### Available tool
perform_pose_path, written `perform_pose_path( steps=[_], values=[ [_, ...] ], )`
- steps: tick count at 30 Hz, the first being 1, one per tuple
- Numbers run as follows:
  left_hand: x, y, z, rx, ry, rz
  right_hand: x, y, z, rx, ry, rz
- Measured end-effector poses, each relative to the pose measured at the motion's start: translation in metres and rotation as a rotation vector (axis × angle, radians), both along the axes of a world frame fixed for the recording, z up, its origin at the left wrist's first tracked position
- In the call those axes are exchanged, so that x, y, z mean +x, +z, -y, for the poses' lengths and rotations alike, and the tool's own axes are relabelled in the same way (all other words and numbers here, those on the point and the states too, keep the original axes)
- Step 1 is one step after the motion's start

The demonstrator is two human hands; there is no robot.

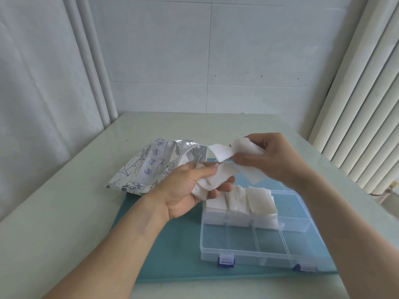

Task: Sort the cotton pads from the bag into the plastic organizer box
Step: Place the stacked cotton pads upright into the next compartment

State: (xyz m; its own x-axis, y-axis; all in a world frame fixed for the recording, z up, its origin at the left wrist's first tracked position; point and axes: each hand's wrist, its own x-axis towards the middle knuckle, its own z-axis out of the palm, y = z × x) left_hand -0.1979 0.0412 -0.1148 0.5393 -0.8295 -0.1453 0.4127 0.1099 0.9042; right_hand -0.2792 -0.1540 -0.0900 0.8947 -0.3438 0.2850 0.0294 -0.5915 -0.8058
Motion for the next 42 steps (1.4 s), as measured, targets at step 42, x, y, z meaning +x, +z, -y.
perform_pose_path(
  steps=[42],
  values=[
    [-0.004,-0.001,0.003,0.000,0.031,-0.016,-0.027,0.014,-0.014,0.400,0.170,-0.159]
  ],
)
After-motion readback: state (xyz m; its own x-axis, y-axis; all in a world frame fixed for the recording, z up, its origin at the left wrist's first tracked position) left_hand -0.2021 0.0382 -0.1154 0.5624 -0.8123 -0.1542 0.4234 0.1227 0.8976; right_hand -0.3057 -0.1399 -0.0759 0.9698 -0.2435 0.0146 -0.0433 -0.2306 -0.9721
